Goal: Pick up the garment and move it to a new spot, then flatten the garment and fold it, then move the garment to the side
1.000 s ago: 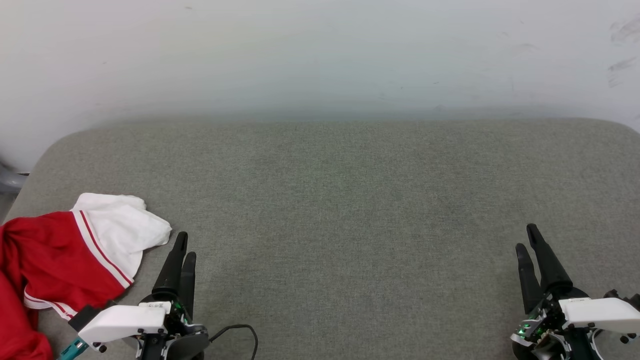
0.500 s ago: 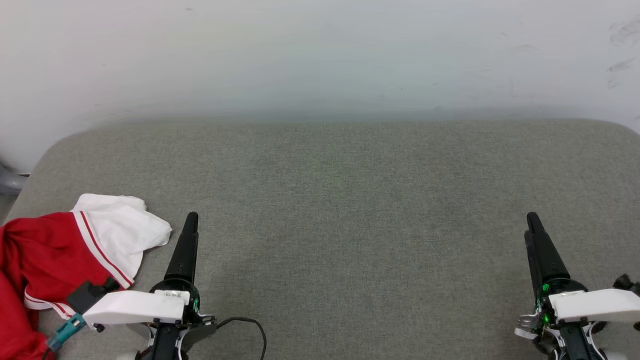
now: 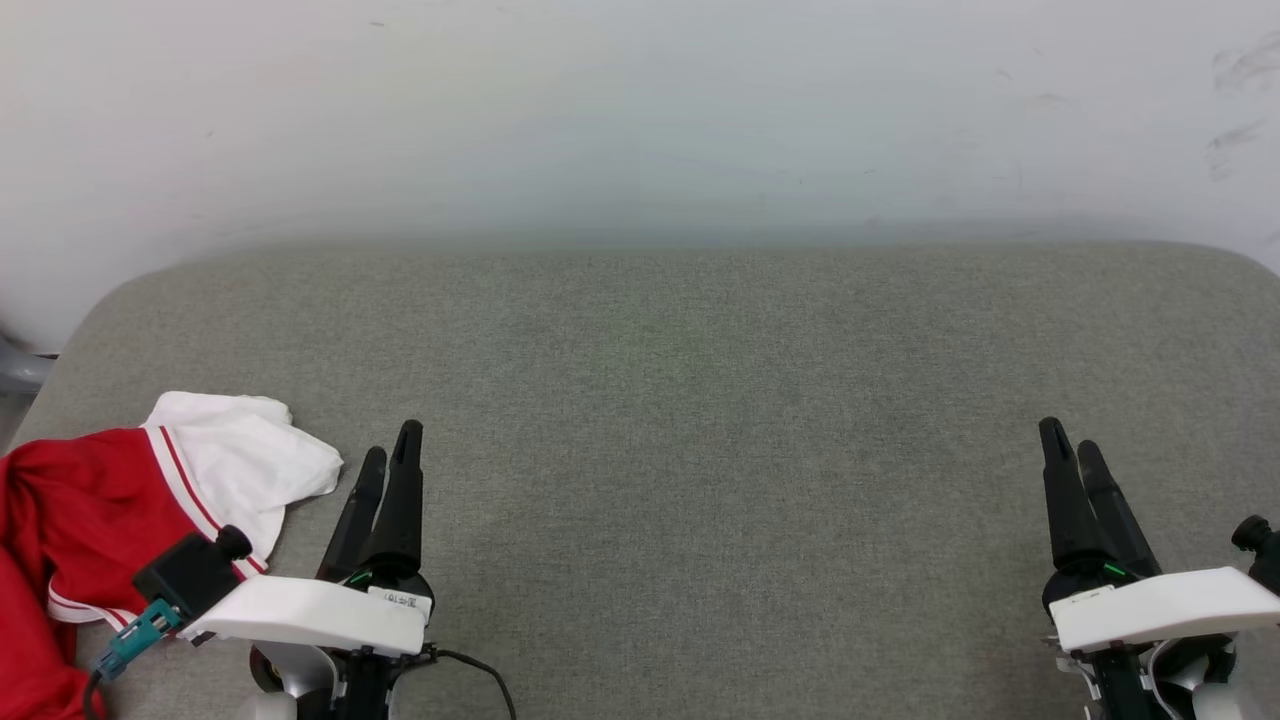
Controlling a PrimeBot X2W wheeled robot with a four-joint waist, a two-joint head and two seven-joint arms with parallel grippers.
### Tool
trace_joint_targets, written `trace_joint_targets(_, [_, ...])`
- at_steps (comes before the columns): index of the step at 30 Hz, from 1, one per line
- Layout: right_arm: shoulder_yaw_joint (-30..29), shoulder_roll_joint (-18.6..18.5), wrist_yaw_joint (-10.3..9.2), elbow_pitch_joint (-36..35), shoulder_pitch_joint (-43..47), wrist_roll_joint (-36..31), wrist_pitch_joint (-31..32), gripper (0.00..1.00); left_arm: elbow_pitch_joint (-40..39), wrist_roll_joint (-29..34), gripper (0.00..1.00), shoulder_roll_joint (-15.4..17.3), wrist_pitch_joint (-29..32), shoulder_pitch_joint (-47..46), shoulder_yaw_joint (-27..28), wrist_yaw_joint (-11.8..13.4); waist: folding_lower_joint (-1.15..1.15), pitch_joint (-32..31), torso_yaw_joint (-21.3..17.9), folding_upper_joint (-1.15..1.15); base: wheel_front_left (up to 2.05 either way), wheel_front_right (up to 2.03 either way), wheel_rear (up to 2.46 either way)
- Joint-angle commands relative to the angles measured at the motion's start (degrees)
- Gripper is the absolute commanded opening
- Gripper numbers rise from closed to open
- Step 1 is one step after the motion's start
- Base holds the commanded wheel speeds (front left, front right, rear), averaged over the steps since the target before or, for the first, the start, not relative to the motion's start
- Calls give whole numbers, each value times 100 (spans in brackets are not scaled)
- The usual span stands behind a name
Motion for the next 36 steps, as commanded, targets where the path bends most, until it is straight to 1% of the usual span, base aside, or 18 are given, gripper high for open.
trace_joint_targets(1, [-38, 5, -1, -104, -19, -254, -60, 100, -92, 205, 100, 10, -62, -40, 40, -1, 0, 0, -1, 0, 0, 0, 0])
trace_joint_targets(11, [-8, 26, -1, -117, 14, -1344, -204, 100, -105, 1548, 100, 47, -240, -5, -15, 30, 0, -10, 2, 0, 0, 0, 0])
trace_joint_targets(13, [1, 26, -1, -130, 14, -1534, -214, 100, -119, 1767, 100, 73, -275, 9, -44, 60, 0, -10, -1, 0, 0, 0, 0])
trace_joint_targets(14, [1, 17, -1, -167, 16, -1838, -238, 100, -134, 2089, 100, 123, -327, 26, -113, 135, 0, -6, -4, 0, 0, 0, 0])
trace_joint_targets(16, [-4, 18, -1, -192, 19, -2011, -239, 100, -153, 2283, 100, 155, -361, 32, -162, 197, 0, -3, -7, 0, 0, 0, 0])
trace_joint_targets(24, [-15, 25, -1, -252, 73, -2607, -219, 100, -162, 2837, 100, 266, -483, 40, -351, 397, 0, 1, -4, 0, 0, 0, 0])
trace_joint_targets(36, [-11, 37, -1, -322, 128, -3319, -207, 100, -27, 3442, 100, 362, -658, 32, -545, 555, 0, -1, 38, 0, 0, 0, 0])
